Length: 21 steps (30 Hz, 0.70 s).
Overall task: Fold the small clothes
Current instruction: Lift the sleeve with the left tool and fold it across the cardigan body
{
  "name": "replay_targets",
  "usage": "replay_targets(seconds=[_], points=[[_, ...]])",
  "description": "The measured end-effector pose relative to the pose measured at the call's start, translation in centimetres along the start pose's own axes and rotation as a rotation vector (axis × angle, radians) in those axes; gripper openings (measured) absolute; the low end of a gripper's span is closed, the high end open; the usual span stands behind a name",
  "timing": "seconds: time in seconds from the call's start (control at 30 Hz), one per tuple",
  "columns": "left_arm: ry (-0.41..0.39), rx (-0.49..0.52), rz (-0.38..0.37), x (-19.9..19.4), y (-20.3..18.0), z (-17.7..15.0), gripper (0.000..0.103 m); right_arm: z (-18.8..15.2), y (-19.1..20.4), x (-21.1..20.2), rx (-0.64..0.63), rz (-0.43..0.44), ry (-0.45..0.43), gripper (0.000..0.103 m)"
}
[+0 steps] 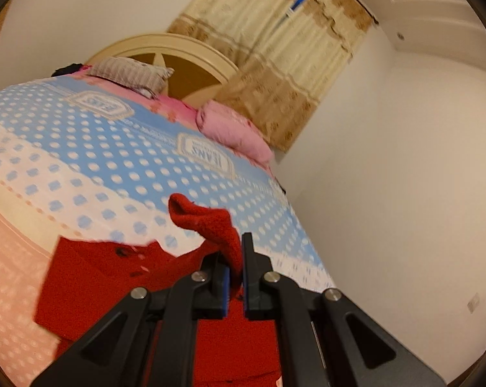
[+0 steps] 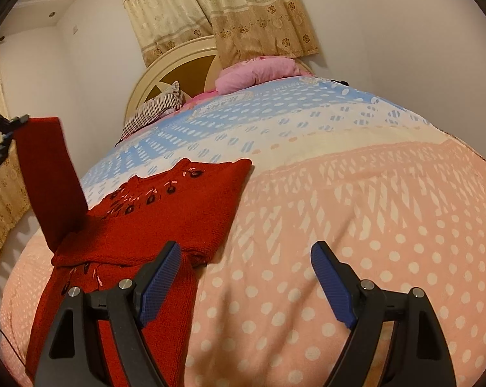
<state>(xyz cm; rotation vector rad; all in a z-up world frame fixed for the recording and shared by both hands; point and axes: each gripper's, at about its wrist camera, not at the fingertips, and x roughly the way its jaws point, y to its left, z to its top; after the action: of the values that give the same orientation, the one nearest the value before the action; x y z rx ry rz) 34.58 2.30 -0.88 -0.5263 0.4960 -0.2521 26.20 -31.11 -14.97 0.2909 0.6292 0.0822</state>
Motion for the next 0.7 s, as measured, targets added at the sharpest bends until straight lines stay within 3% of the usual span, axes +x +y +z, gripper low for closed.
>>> replay_targets(seconds=[0.1, 0.2, 0.3, 0.37, 0.43, 0.5, 0.57, 0.63, 0.7], points=[[0.045, 0.049, 0.015, 2.5, -1.6, -2.8, 0.004, 0.0, -0.1, 0.1, 0.005, 0.002, 0.012, 0.083], [0.106, 0.129, 0.079, 5.5, -2.9, -6.6, 0.005, -0.1, -0.3, 0.1, 0.016, -0.001, 0.013, 0.083], [0.203, 0.178, 0.101, 7.6, -3.6, -9.1, 0.016, -0.2, -0.6, -0.3, 0.031, 0.003, -0.004, 0.084], [0.259, 0.199, 0.105, 8.1, -3.6, -10.2, 0.018, -0.2, -0.7, -0.5, 0.041, 0.007, -0.015, 0.084], [0.277, 0.227, 0.100, 7.3, -3.5, -10.7, 0.026, -0.2, -0.9, -0.6, 0.049, 0.009, -0.019, 0.084], [0.263, 0.250, 0.104, 6.1, -3.2, -10.5, 0.059, -0.2, -0.9, -0.6, 0.054, 0.009, -0.017, 0.084], [0.216, 0.288, 0.120, 3.9, -2.7, -10.6, 0.077, -0.2, -0.9, -0.4, 0.054, 0.008, -0.011, 0.084], [0.174, 0.335, 0.137, 2.0, -1.9, -10.6, 0.088, -0.1, -0.9, -0.3, 0.055, 0.007, -0.004, 0.084], [0.162, 0.400, 0.216, 0.7, -0.2, -10.8, 0.094, -0.1, -0.9, -0.3, 0.057, 0.005, -0.002, 0.084]])
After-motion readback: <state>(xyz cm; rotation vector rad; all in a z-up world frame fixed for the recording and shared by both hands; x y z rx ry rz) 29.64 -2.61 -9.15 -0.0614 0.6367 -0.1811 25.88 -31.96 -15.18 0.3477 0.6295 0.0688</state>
